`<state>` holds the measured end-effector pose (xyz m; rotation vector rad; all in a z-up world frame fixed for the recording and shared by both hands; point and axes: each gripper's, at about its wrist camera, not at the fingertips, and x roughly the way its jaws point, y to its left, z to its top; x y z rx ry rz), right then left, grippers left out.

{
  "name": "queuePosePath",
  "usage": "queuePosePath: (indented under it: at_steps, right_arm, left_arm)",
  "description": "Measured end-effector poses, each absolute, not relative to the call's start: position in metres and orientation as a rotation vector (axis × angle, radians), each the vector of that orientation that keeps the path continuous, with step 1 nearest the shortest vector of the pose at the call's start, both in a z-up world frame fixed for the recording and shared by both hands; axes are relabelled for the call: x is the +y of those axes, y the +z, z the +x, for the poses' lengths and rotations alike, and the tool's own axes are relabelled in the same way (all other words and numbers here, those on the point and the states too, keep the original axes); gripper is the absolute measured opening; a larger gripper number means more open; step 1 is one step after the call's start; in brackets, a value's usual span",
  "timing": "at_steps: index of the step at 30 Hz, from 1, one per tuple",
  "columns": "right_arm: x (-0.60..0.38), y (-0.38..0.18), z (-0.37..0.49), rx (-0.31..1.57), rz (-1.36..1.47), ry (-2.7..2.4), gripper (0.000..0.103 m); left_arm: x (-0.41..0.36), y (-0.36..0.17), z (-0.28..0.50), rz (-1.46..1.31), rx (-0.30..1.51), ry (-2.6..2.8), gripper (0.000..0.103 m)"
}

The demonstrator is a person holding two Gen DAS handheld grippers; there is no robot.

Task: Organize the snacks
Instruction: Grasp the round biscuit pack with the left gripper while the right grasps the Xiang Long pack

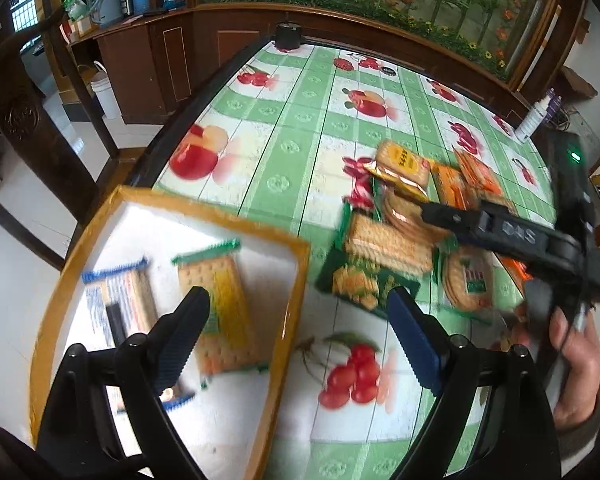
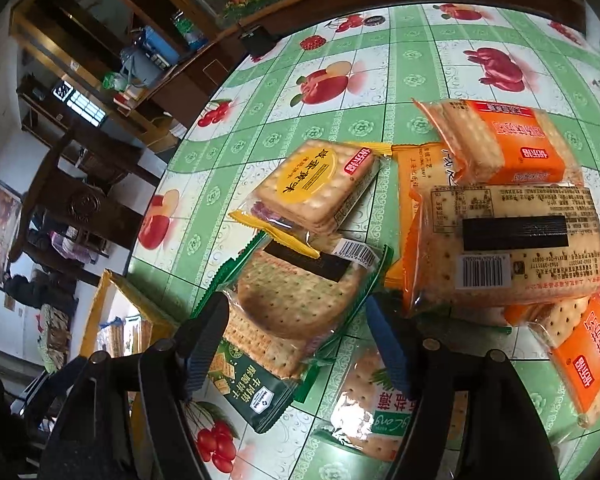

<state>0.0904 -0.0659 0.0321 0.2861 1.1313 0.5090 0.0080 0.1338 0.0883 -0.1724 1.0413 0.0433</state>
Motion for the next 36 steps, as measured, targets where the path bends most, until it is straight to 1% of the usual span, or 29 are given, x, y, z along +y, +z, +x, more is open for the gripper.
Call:
queuePosePath:
  at_steps: [5,10,14,22,25,31,34,36]
  right_arm:
    - [-0.083,0.045,0.084,1.106,0.286,0.501,0.071]
    - [-0.117,0.056,0.073,1.074,0.286,0.476,0.073]
    - [-0.14,0.059,0.066,1.072,0.33,0.486,0.073]
    - [-0.152,0.054,0.051,1.095,0.289,0.5,0.075]
    - [-0.156,0.052,0.045,1.093,0.281,0.502,0.076]
    - [-0.162,0.051,0.042,1.09,0.29,0.499,0.078]
    - [-0.16,0.048,0.042,1.091,0.302,0.504,0.078]
    - [-0.159,0.047,0.041,1.093,0.301,0.509,0.078]
  left_arm:
    - [0.12,0.086,0.039,-0.16,1.066,0.013,0.09]
    - [0.087,0.073,0.071,-0.102,1.128,-0.048,0.09]
    - [0.063,0.063,0.092,-0.084,1.168,-0.102,0.09]
    - [0.031,0.048,0.115,-0.114,1.207,-0.168,0.091]
    - [0.024,0.045,0.122,-0.113,1.207,-0.169,0.094]
    - [0.02,0.046,0.131,-0.061,1.192,-0.159,0.094]
    - [0.019,0.035,0.141,-0.062,1.235,-0.136,0.094]
    - [0.019,0.033,0.142,-0.067,1.226,-0.127,0.094]
